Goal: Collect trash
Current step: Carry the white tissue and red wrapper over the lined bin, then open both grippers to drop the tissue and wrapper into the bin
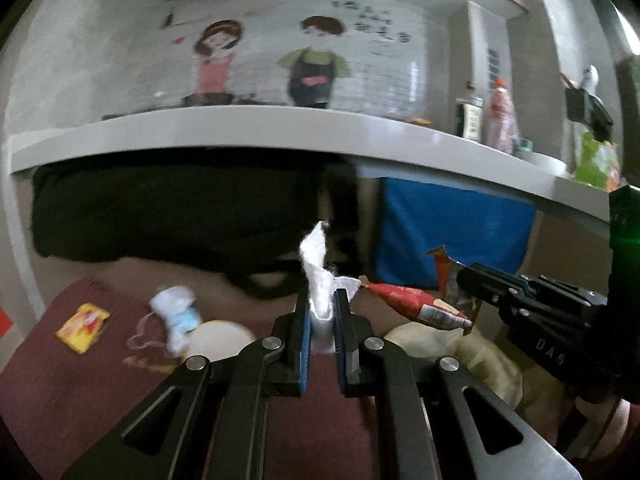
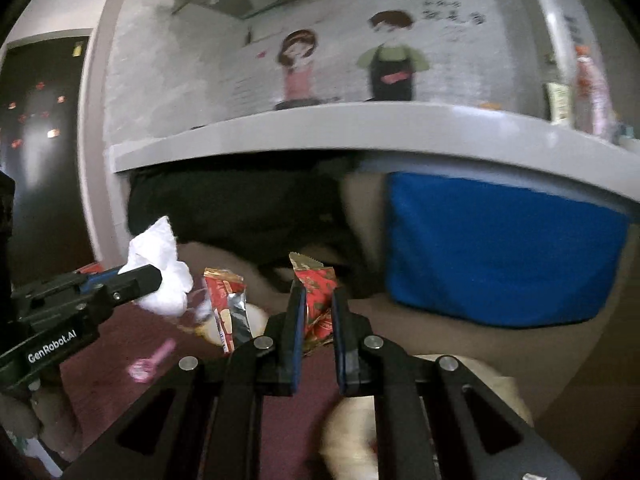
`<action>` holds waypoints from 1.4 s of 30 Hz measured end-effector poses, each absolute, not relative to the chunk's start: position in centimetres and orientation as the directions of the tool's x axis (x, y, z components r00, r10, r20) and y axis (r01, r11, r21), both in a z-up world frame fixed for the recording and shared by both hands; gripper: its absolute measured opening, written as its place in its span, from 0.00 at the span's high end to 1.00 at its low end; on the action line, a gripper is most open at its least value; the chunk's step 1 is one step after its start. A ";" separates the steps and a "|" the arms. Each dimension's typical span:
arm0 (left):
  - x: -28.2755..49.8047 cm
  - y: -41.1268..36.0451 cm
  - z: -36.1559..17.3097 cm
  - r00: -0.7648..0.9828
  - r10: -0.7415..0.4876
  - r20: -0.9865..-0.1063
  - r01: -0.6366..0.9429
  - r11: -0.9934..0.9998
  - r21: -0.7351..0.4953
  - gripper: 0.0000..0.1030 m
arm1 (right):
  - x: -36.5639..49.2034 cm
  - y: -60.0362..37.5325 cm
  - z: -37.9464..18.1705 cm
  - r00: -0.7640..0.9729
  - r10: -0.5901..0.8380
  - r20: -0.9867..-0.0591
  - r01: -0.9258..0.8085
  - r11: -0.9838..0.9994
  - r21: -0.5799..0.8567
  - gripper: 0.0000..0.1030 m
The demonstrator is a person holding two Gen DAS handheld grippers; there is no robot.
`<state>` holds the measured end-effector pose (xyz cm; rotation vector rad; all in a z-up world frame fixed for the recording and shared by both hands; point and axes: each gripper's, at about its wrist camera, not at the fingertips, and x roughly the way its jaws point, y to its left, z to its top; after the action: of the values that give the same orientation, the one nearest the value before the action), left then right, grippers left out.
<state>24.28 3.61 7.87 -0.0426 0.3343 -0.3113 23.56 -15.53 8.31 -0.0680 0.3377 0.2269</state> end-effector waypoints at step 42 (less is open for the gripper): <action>31.9 -9.8 -2.4 0.621 -0.567 -0.542 0.464 0.823 -0.329 0.47 | 26.2 -30.4 -0.9 0.847 0.099 -0.523 -0.034 0.991 0.131 0.69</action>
<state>31.90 -9.79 -2.36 -0.1626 0.6777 -0.5953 26.16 -30.38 -0.93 0.1182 0.5572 0.0703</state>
